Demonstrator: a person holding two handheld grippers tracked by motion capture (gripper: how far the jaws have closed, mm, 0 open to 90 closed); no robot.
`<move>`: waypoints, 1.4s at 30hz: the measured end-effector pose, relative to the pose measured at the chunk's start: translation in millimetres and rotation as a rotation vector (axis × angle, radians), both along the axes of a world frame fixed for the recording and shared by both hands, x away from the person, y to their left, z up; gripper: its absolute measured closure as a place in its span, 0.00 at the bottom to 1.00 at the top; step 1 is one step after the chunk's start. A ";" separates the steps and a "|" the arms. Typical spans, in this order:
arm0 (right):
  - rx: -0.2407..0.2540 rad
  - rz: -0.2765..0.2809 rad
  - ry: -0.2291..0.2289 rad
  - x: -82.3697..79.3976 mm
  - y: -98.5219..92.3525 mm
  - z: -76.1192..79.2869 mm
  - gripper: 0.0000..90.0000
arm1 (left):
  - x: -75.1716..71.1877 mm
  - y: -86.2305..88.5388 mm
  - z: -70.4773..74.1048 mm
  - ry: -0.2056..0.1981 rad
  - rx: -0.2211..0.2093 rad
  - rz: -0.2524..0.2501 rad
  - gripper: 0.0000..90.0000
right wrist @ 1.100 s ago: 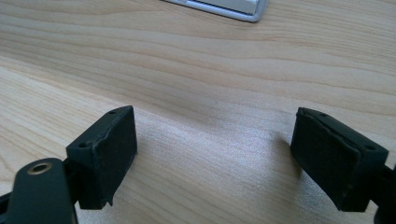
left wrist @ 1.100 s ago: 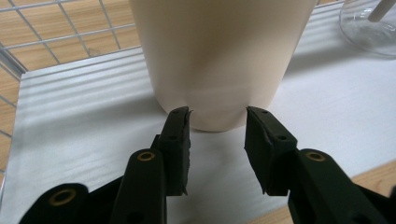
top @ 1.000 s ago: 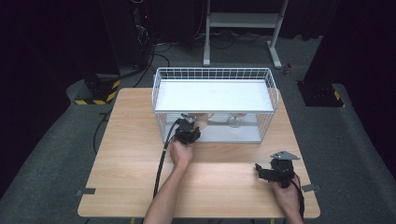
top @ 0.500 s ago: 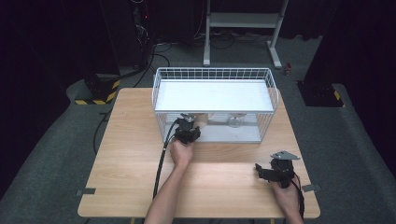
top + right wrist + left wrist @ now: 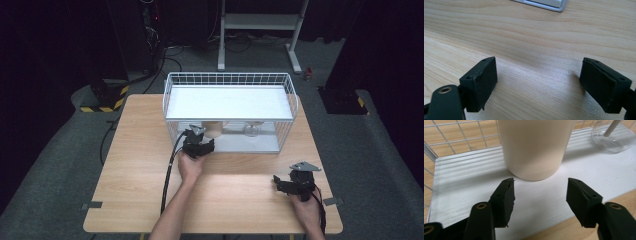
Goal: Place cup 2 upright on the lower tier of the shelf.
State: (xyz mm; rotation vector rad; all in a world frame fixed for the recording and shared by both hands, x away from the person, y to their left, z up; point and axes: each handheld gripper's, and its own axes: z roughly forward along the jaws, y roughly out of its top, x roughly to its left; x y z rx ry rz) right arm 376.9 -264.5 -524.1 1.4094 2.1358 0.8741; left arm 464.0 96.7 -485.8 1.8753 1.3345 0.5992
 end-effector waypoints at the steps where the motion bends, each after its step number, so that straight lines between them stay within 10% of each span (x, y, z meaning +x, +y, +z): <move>1: -0.001 0.002 -0.001 0.1 -0.2 0.0 0.16 | -1.1 0.4 0.4 0.003 -0.003 -0.005 0.42; 42: -0.001 0.002 -0.001 0.1 -0.2 0.0 0.16 | -36.9 22.2 19.1 -0.039 -0.080 -0.061 0.23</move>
